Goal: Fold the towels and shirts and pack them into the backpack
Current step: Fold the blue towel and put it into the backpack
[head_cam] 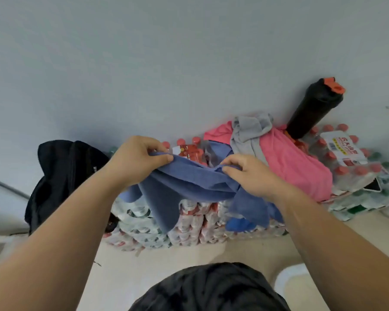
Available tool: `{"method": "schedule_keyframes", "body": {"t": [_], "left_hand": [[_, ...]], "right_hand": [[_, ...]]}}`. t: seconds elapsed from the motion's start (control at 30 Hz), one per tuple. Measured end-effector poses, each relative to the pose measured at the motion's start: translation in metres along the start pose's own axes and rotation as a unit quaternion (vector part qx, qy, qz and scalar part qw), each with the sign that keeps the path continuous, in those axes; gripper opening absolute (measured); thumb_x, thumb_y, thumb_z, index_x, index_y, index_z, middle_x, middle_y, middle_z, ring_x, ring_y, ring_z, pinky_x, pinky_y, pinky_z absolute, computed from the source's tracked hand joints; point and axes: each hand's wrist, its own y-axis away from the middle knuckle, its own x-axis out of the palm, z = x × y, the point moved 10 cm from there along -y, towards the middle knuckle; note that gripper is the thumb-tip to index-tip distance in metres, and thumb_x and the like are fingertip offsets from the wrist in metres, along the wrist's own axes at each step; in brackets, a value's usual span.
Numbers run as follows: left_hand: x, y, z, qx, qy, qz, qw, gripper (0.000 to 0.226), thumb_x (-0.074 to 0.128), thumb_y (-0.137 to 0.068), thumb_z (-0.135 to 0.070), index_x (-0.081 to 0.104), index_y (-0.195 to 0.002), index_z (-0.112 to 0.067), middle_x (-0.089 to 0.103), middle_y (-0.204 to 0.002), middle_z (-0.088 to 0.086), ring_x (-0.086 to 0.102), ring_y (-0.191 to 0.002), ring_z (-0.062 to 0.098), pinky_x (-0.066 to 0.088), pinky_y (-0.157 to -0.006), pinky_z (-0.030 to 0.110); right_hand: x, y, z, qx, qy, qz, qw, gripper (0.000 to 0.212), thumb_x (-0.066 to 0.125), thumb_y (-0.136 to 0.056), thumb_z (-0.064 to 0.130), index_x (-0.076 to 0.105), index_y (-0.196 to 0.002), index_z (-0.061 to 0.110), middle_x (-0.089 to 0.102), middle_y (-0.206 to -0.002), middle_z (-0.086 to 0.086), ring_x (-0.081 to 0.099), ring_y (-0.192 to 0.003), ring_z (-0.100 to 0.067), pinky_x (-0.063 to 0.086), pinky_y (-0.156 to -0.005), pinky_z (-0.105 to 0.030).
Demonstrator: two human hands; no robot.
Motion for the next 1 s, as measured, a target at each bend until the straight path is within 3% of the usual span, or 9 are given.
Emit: {"method": "schedule_keyframes", "body": {"t": [0.1,0.2,0.27,0.4,0.57,0.63,0.77,0.87,1.0], "left_hand": [[-0.009,0.019,0.042,-0.021,0.109,-0.004,0.994,0.014,0.073,-0.09,-0.02,0.076,-0.076,-0.022,0.072,-0.074,-0.01,0.064,-0.071,0.003,0.045,-0.068,0.02],[-0.012,0.033,0.067,-0.025,0.177,0.001,0.984,0.012,0.072,-0.091,-0.016,0.077,-0.08,-0.017,0.073,-0.079,-0.006,0.066,-0.075,0.006,0.048,-0.073,0.025],[-0.021,0.039,0.078,-0.023,0.205,-0.019,0.978,0.014,0.071,-0.092,-0.014,0.076,-0.079,-0.016,0.073,-0.08,-0.004,0.065,-0.077,0.008,0.051,-0.077,0.031],[-0.047,0.047,0.094,-0.004,0.209,-0.086,0.974,0.017,0.072,-0.09,-0.018,0.076,-0.077,-0.028,0.074,-0.082,-0.011,0.068,-0.084,0.01,0.055,-0.081,0.035],[-0.054,0.054,0.085,0.034,0.165,-0.087,0.982,0.015,0.072,-0.09,-0.022,0.075,-0.076,-0.027,0.073,-0.084,-0.013,0.068,-0.087,0.007,0.056,-0.084,0.036],[-0.057,0.059,0.078,0.048,0.161,-0.095,0.981,0.015,0.072,-0.09,-0.023,0.074,-0.076,-0.029,0.073,-0.083,-0.015,0.068,-0.087,0.004,0.055,-0.083,0.031],[-0.065,0.066,0.073,0.055,0.15,-0.115,0.98,0.014,0.07,-0.09,-0.025,0.074,-0.077,-0.028,0.072,-0.082,-0.016,0.067,-0.086,0.002,0.051,-0.078,0.023],[-0.075,0.06,0.09,0.034,0.142,-0.155,0.977,0.014,0.071,-0.09,-0.027,0.073,-0.076,-0.028,0.072,-0.08,-0.015,0.066,-0.083,0.002,0.05,-0.076,0.024],[-0.064,0.04,0.13,-0.023,0.132,-0.161,0.978,0.013,0.07,-0.091,-0.027,0.074,-0.079,-0.024,0.071,-0.086,-0.014,0.065,-0.087,0.007,0.051,-0.08,0.029]], "right_hand": [[0.017,0.006,0.026,-0.021,-0.028,-0.034,0.999,0.002,0.066,-0.095,0.023,0.067,-0.094,0.022,0.067,-0.092,0.008,0.064,-0.086,-0.005,0.05,-0.076,-0.026],[0.023,0.012,0.032,0.004,0.007,-0.1,0.995,0.013,0.065,-0.088,0.011,0.067,-0.094,0.022,0.065,-0.081,0.012,0.06,-0.075,-0.001,0.043,-0.066,-0.02],[0.026,0.02,0.03,0.028,0.063,-0.135,0.988,0.015,0.066,-0.083,0.009,0.069,-0.091,0.02,0.062,-0.07,0.01,0.056,-0.063,-0.005,0.041,-0.059,-0.023],[0.032,0.042,0.01,0.078,0.153,-0.187,0.967,0.006,0.068,-0.079,0.011,0.07,-0.082,0.016,0.058,-0.065,0.005,0.055,-0.065,-0.023,0.041,-0.059,-0.033],[0.086,0.055,-0.046,0.198,0.206,-0.031,0.958,0.016,0.069,-0.082,0.019,0.064,-0.068,0.013,0.059,-0.064,-0.004,0.054,-0.063,-0.024,0.044,-0.056,-0.035],[0.111,0.064,-0.069,0.237,0.172,0.013,0.956,0.028,0.068,-0.081,0.02,0.052,-0.06,0.011,0.05,-0.059,-0.01,0.045,-0.056,-0.024,0.035,-0.053,-0.035],[0.145,0.078,-0.087,0.25,0.153,0.082,0.953,0.025,0.063,-0.084,0.012,0.052,-0.063,0.007,0.05,-0.063,-0.014,0.042,-0.061,-0.022,0.029,-0.055,-0.033],[0.132,0.084,-0.095,0.247,0.121,0.042,0.961,0.037,0.061,-0.087,0.004,0.042,-0.058,0.017,0.042,-0.06,-0.003,0.037,-0.06,-0.018,0.025,-0.055,-0.033],[0.078,0.101,-0.111,0.254,0.024,-0.065,0.965,0.017,0.07,-0.091,0.013,0.071,-0.075,0.006,0.066,-0.071,-0.008,0.055,-0.068,-0.018,0.04,-0.063,-0.034]]}}
